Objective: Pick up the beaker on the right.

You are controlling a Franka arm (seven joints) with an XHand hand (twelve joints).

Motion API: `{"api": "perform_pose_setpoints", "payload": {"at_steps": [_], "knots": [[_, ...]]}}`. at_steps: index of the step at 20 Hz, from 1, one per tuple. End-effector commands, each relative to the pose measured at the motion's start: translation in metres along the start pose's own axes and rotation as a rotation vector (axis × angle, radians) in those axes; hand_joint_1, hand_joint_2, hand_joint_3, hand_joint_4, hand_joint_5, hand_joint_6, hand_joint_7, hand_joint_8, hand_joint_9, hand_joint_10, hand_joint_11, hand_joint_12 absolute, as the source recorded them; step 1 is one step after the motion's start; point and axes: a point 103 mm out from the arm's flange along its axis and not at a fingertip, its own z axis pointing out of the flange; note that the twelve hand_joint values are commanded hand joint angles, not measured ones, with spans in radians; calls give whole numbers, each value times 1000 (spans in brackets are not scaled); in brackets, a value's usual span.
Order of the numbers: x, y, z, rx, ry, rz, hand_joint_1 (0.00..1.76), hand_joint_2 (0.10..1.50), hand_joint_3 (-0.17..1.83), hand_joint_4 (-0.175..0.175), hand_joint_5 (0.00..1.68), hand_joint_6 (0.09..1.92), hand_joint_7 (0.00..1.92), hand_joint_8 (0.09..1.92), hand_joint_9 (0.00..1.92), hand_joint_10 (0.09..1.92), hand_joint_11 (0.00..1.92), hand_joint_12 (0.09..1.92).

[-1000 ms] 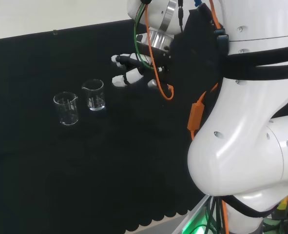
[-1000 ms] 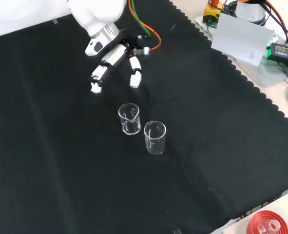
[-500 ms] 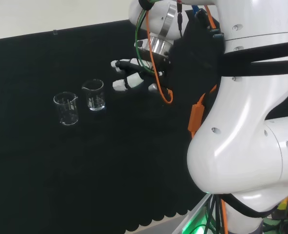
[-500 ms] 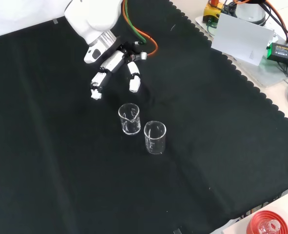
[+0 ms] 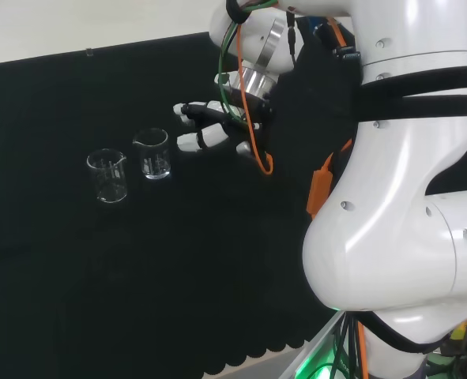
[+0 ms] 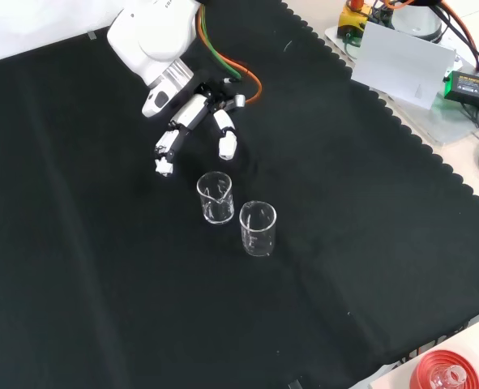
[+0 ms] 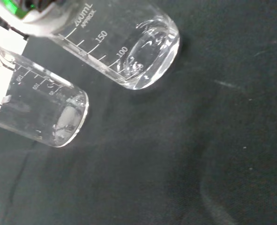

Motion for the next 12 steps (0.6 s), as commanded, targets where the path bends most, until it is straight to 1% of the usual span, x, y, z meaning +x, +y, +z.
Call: {"api": "perform_pose_setpoints", "payload": {"at_steps": [1,7,12], "knots": [[1,3,7,-16,31,-20,740,532,605,-89,253,87,116,616,164,689,0,855],[3,7,14,-22,36,-33,746,528,606,-88,254,87,127,618,177,688,0,863],[4,10,21,-12,34,-49,749,524,605,-87,255,87,135,619,182,685,0,870]]}}
